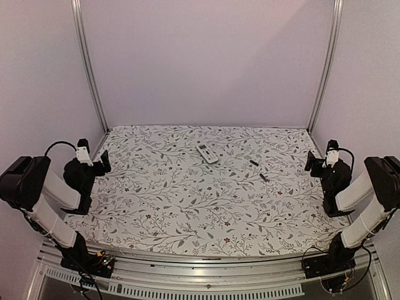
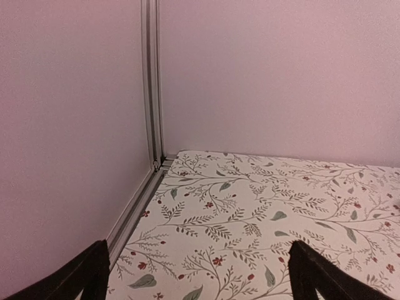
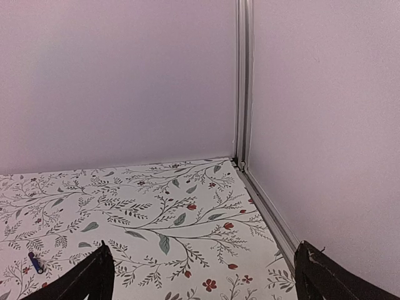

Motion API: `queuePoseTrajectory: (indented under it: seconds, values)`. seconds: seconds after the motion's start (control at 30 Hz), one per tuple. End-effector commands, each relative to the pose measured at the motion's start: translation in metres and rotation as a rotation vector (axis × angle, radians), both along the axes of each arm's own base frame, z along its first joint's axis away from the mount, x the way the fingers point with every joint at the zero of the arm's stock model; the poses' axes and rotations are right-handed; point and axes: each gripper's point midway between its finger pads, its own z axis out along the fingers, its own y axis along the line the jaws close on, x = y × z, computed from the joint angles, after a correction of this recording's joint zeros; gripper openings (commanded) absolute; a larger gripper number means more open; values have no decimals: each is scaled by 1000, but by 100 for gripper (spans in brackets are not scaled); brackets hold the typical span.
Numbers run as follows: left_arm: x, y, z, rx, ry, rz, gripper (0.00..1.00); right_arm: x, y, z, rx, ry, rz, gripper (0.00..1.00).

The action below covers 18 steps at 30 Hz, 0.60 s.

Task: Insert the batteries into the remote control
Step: Pick up the remote control from the center of the board.

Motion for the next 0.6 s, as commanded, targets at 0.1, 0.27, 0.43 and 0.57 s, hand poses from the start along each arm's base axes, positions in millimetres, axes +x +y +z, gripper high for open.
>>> queuePoseTrajectory:
  seconds: [0.1, 0.27, 0.43, 0.57]
  values:
    - [2, -1, -2, 10, 13, -3, 100, 3, 0, 1, 10, -4, 4, 99]
    - [2, -1, -1, 14, 9, -3, 100, 24, 9, 14, -2, 91, 57, 99]
    - [9, -6, 1, 33, 49, -10, 100, 46, 41, 53, 106, 133, 239, 99]
    - [39, -18, 43, 65, 110, -32, 100, 61, 81, 86, 209, 138, 374, 99]
